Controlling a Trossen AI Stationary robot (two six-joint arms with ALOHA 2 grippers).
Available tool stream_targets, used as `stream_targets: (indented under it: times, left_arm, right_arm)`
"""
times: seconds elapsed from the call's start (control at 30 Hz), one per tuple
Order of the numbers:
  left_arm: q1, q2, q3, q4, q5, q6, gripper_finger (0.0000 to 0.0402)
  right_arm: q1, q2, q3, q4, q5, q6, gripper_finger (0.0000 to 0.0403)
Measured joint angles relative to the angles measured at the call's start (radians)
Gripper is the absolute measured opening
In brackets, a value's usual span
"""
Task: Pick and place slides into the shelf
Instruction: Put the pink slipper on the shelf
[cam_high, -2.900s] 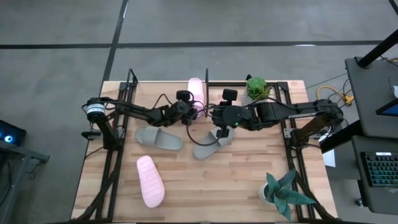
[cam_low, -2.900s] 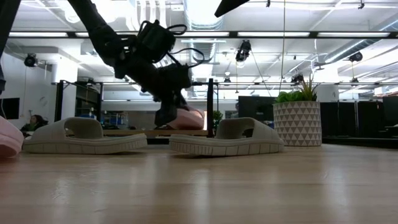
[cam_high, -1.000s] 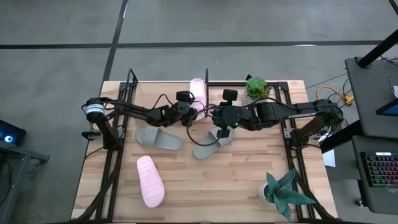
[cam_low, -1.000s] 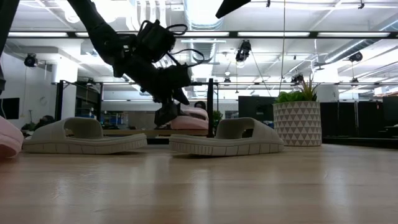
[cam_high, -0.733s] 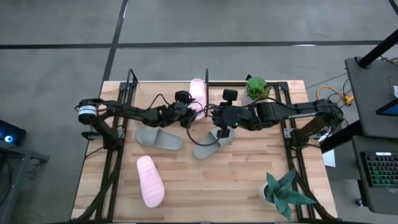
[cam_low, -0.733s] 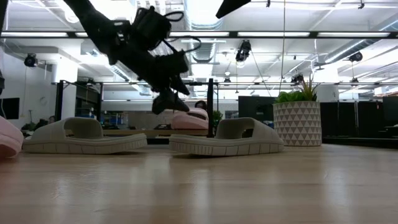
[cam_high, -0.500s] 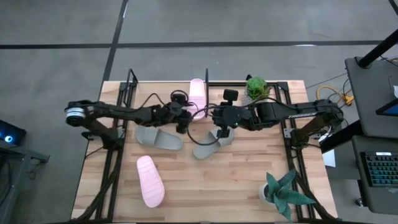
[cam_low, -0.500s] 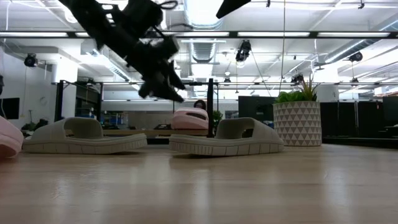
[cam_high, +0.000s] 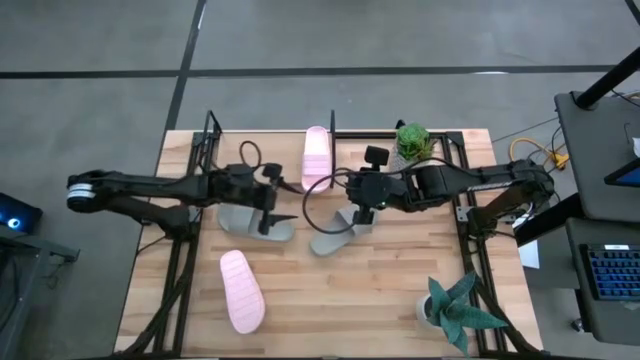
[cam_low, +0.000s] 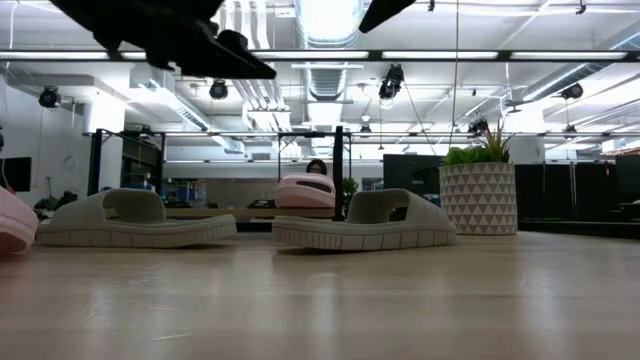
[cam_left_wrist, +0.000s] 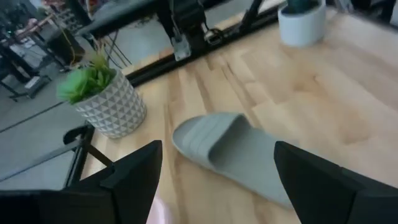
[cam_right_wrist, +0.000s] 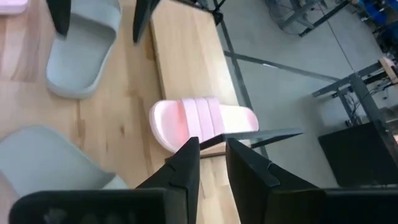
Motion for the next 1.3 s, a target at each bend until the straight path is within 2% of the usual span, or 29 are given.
stream_targets:
  times: [0.27,0.4,0.57,0.7,0.97,1.3]
  left_arm:
    - [-0.003,-0.064,-0.034,-0.065,-0.016,-0.143,0.0292]
    - [-0.003,-0.052,-0.038,-0.067,-0.022,-0.186,0.0292]
    - [-0.004,-0.022,-0.044,-0.088,-0.026,-0.228,0.0292]
    - [-0.004,-0.013,-0.044,-0.131,-0.030,-0.242,0.0292]
    - [-0.004,-0.020,-0.014,-0.201,-0.035,-0.413,0.0292]
    - [-0.004,-0.020,-0.014,-0.225,-0.035,-0.530,0.0292]
  right_arm:
    - [0.019,-0.012,-0.097,0.002,0.016,0.004,0.0068]
    - [0.019,-0.022,-0.169,0.020,0.060,0.037,0.0067]
    - [0.023,-0.033,-0.248,0.050,0.062,0.142,0.0067]
    - [0.032,-0.033,-0.300,0.075,0.061,0.156,0.0068]
    - [0.031,-0.033,-0.315,0.097,0.062,0.119,0.0067]
    - [0.031,-0.033,-0.306,0.125,0.062,0.072,0.0065]
